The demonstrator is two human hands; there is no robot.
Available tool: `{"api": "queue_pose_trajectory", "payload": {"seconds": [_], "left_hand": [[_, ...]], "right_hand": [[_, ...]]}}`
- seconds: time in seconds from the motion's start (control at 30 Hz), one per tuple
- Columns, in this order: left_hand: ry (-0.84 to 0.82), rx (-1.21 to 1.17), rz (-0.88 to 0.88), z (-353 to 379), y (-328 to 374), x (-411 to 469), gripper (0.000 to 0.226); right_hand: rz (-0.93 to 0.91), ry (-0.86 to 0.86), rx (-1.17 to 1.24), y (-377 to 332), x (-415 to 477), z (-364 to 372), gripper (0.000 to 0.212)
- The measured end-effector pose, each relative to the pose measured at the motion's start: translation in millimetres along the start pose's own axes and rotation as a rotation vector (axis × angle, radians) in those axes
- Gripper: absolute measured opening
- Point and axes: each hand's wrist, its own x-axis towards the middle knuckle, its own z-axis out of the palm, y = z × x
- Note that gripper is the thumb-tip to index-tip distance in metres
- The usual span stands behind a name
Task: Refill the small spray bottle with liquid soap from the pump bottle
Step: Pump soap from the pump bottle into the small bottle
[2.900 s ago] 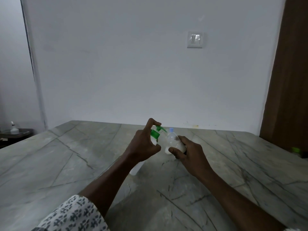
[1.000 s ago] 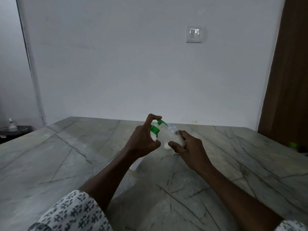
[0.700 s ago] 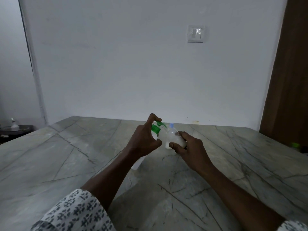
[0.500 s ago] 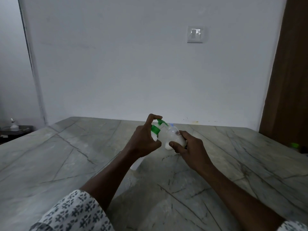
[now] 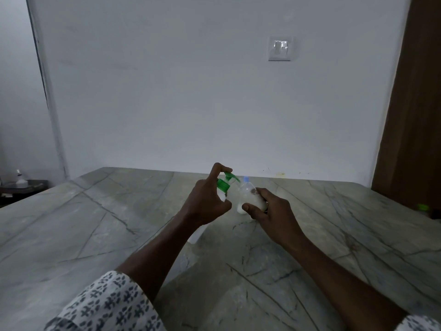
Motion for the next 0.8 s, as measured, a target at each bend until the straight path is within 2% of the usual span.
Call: {"api": "queue_pose_trajectory", "payload": {"seconds": [0.27,0.6,0.8], "left_hand": [[-0.008,-0.007,0.011,-1.0,2.0,-1.3,0.077],[0.010,0.020,-0.010,0.5,1.8,-0.6,0.067],[-0.007,0.002,-0.004,0.2,0.7,-0.8,0.077]], "right_hand": [[-0.011,0.034,0.003,1.5,0.9,-0.8,0.050],[-0.019,0.002,-0.013,5.0,1.5,2.3,0.054],[-0.023,0.039,0.002,3.1,2.0,-0.4,0.050]]}}
